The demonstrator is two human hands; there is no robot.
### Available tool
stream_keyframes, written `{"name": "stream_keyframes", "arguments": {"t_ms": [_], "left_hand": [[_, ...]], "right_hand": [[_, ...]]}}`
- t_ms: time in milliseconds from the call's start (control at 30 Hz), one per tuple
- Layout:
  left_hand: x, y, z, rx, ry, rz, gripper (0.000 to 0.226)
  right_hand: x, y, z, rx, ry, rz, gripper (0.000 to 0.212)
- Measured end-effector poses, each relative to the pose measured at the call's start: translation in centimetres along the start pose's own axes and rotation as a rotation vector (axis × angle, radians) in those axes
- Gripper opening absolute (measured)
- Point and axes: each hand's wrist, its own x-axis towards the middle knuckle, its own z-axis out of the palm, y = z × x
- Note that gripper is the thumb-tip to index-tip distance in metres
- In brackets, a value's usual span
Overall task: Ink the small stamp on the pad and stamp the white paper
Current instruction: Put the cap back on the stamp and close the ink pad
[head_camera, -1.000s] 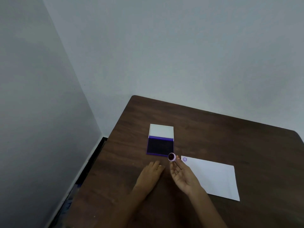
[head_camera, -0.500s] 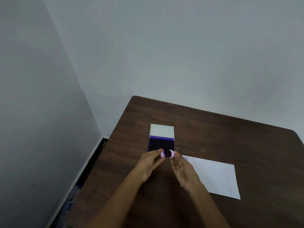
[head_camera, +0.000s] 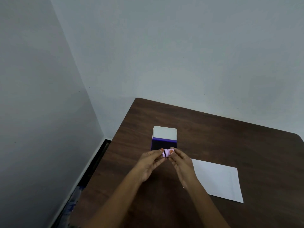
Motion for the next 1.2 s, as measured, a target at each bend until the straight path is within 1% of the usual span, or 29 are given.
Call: {"name": "stream_keyframes", "arguments": {"t_ms": [67,133,267,367,467,567,633,700,733,800,867,967,1067,1200], "left_hand": [[0.0,0.1,0.0,0.019,-0.001,0.002,0.017],[0.0,0.1,0.0,0.037,-0.009,0.004,0.018],[-0.1,0.1,0.1,0.081,-0.020,0.023,0.010],[0.0,0.0,0.2,0.171,0.038,0.059,0.009],[0.1,-0.2,0.1,0.250,0.059,0.120,0.019],[0.3,-0.6,-0.1,0.288,0.063,0.173,0.025],[0.5,-0.8,-0.2,0.333,0.074,0.186,0.026],[1.0,-0.9,-0.5,0.428,0.126,0.186,0.028],[1.3,-0.9,-0.8,0.464,0.179,0.181,0.027],[2.0,-0.9,-1.7,0.461,0.285,0.189,0.028],[2.8,-0.8,-2.7,0.453,0.365,0.219,0.032],[3.7,-0.4,-3.8,0.482,0.449,0.237,0.031],[4.5,-0.4,-4.5,0.567,0.471,0.250,0.027],[5.3,-0.7,-4.8,0.672,0.455,0.273,0.024]], "right_hand": [[-0.2,-0.1,0.3,-0.129,0.027,-0.055,0.016],[-0.4,-0.4,0.6,-0.202,0.055,-0.101,0.020],[-0.4,-0.6,0.7,-0.261,0.077,-0.151,0.026],[-0.3,-0.3,0.7,-0.255,0.093,-0.114,0.029],[0.1,0.2,0.4,-0.220,0.109,-0.044,0.027],[0.5,0.4,0.2,-0.201,0.086,0.035,0.024],[0.7,0.5,0.4,-0.226,0.083,0.030,0.026],[0.5,0.5,0.7,-0.296,0.113,-0.021,0.026],[0.5,0.7,0.9,-0.339,0.141,-0.055,0.022],[0.4,1.0,1.3,-0.462,0.173,-0.113,0.012],[0.7,1.5,1.6,-0.550,0.134,-0.174,0.002],[1.6,2.6,1.6,-0.694,0.025,-0.208,0.006],[2.2,3.5,1.7,-0.855,-0.070,-0.212,0.015],[2.6,4.4,1.8,-0.979,-0.134,-0.220,0.016]]}}
